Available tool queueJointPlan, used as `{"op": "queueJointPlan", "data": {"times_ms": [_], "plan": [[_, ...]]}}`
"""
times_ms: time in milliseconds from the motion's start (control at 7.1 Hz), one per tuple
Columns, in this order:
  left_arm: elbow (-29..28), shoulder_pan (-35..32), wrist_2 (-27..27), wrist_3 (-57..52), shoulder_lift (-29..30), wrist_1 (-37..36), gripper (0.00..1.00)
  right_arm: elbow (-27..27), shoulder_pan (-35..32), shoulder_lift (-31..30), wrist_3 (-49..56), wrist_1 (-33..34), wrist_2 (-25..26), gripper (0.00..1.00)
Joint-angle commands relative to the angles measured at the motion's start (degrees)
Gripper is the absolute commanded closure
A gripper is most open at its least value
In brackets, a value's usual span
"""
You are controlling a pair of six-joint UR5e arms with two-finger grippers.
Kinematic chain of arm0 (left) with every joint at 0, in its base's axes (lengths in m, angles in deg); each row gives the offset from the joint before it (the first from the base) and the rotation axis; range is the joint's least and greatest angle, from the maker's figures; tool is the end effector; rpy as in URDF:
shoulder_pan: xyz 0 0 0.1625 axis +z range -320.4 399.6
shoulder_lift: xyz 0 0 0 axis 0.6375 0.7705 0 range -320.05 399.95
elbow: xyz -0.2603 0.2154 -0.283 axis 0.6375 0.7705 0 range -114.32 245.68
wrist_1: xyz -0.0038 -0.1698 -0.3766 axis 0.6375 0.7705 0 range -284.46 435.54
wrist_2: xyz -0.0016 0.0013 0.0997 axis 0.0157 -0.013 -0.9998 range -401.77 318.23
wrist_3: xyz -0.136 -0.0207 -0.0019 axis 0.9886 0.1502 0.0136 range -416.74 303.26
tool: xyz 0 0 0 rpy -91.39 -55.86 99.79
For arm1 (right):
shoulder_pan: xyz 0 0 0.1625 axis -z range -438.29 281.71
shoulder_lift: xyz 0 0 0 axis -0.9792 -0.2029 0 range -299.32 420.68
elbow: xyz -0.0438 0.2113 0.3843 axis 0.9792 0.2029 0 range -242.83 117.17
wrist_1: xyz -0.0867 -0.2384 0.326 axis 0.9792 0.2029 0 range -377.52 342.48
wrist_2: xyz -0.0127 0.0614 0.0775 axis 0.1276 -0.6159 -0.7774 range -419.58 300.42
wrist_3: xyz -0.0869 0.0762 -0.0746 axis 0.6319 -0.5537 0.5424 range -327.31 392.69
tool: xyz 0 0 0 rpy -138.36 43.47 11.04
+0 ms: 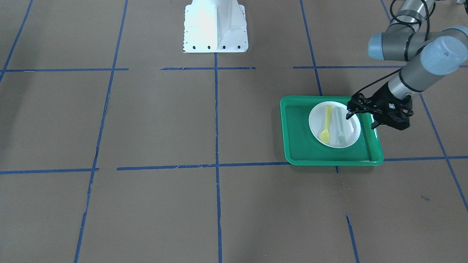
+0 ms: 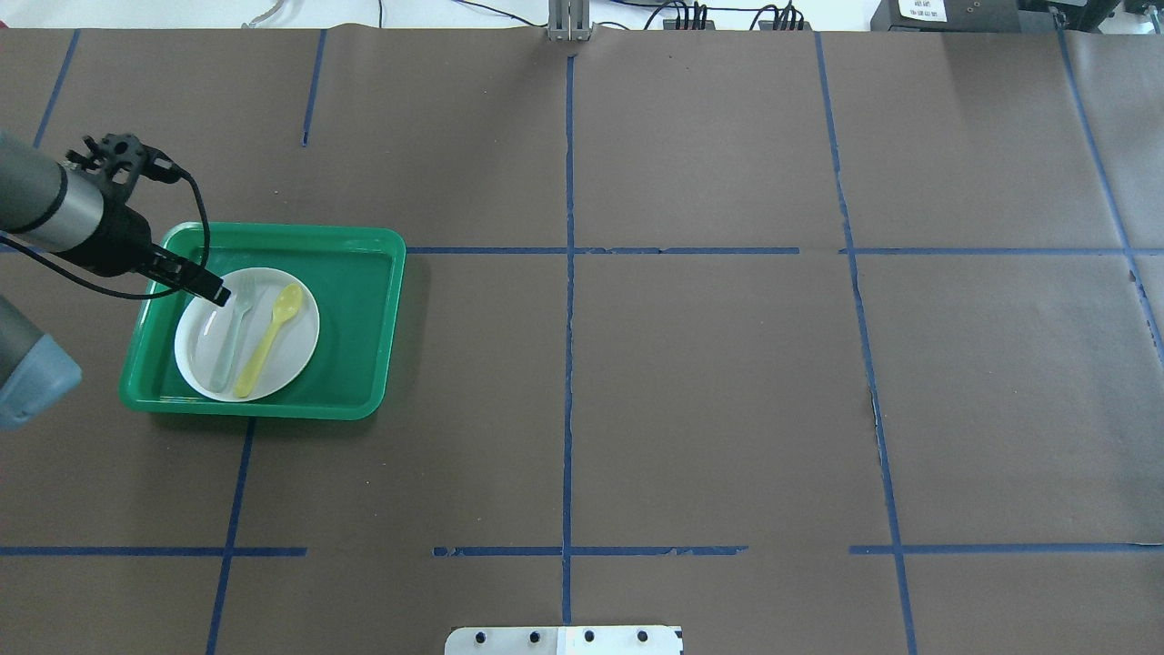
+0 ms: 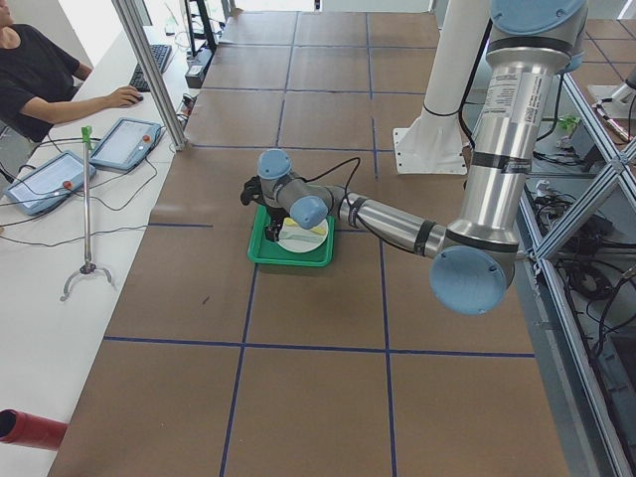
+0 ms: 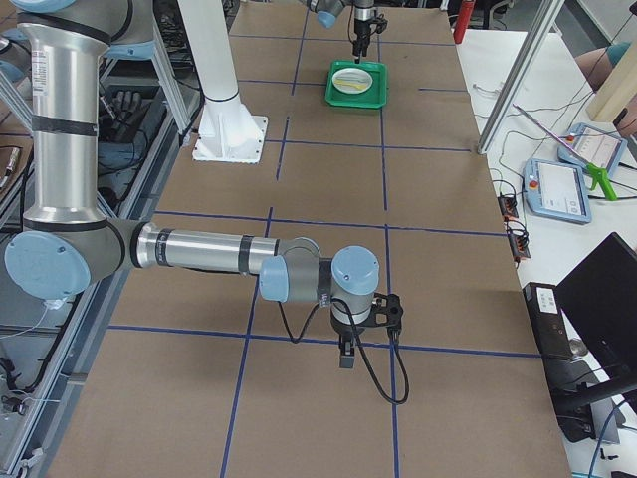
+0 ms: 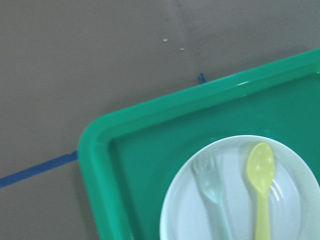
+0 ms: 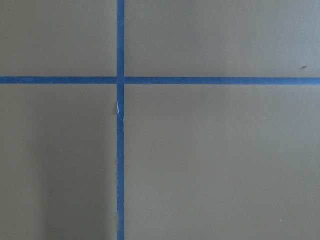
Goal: Place spoon
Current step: 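Lower the left gripper and close it on the yellow spoon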
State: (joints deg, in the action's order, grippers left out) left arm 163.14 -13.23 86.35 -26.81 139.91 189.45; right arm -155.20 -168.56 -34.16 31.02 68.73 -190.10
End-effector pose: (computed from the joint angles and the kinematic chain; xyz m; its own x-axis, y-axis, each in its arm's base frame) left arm 0.3214 -0.5039 0.4950 0.5563 0.3949 -0.7311 -0.2032 0.9178 0.3411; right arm 0.0460 -0.4552 0.7208 0.7597 0.0181 0.6500 -0.0268 0.9996 0.0035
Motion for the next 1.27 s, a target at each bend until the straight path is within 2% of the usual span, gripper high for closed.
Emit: {"op": "queueJointPlan", "data": {"times_ms": [0,282,423,845,986,1127], "plan": [[-0.5,3.5,-0.9,0.7,1.9,0.2,0.12,0.0,0.0,0.0,0.0,0.0,0.0,0.0],[-3.0,6.1,-1.5,0.0,2.5,0.2,0.13,0.0,0.0,0.0,0.0,0.0,0.0,0.0],[-3.9,7.6,-4.9,0.1,3.7,0.2,0.13,0.0,0.0,0.0,0.0,0.1,0.0,0.0],[-4.9,8.4,-5.5,0.1,4.6,0.1,0.15,0.0,0.0,0.0,0.0,0.0,0.0,0.0],[-5.4,8.4,-5.6,0.1,4.6,0.1,0.18,0.0,0.0,0.0,0.0,0.0,0.0,0.0],[-5.3,8.4,-5.5,0.1,4.5,0.1,0.28,0.0,0.0,0.0,0.0,0.0,0.0,0.0]]}}
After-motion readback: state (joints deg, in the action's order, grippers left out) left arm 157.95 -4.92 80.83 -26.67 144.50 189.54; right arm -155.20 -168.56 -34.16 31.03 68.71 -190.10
